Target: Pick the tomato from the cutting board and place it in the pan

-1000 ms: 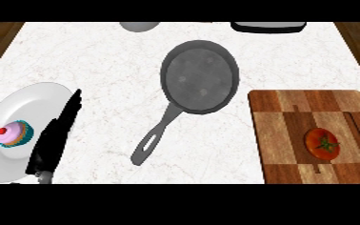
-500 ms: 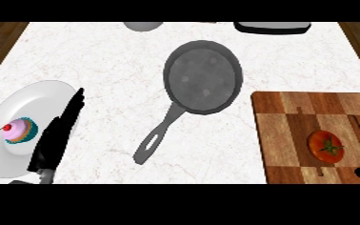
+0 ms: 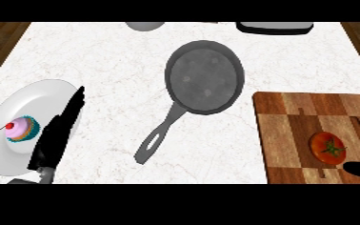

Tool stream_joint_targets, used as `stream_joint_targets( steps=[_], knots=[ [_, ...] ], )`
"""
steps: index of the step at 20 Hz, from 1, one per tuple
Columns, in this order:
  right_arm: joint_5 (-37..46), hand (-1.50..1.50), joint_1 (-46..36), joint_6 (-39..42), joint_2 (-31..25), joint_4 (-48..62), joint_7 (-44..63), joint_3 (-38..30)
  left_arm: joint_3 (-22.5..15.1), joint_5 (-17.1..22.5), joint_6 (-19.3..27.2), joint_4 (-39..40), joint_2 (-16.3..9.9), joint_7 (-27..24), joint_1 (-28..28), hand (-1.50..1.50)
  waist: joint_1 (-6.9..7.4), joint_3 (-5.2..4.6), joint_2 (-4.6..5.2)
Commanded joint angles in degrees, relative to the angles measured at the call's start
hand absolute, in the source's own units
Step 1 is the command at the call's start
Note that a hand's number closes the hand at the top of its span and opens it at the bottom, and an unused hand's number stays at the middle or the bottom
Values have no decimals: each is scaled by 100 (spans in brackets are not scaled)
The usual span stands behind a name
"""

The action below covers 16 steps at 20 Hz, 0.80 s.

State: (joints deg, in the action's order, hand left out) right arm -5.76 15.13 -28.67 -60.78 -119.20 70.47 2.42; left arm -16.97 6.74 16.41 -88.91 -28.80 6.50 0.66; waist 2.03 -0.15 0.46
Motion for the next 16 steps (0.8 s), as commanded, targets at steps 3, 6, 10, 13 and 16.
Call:
stream_joint_targets(
  steps=[3,6,10,13,16],
  knots=[
    [-147,-150,-770,186,-22,518,1211,638,-48,-92,-29,-137,76,146,0,0,35,8,0],
    [-64,-150,-1167,23,114,399,1439,1050,71,-86,-116,141,70,-282,-228,0,32,0,-4],
    [-429,-150,-1463,300,22,1112,1350,1130,21,-190,-16,-151,112,-15,-127,0,71,5,3],
    [-494,-150,-1600,328,53,1328,1388,1367,-42,-302,74,-208,192,82,-128,0,51,6,-4],
    [-675,-150,-1593,347,-42,1395,1376,1360,124,-109,-130,-371,34,63,-365,0,-21,6,-33]
  ],
)
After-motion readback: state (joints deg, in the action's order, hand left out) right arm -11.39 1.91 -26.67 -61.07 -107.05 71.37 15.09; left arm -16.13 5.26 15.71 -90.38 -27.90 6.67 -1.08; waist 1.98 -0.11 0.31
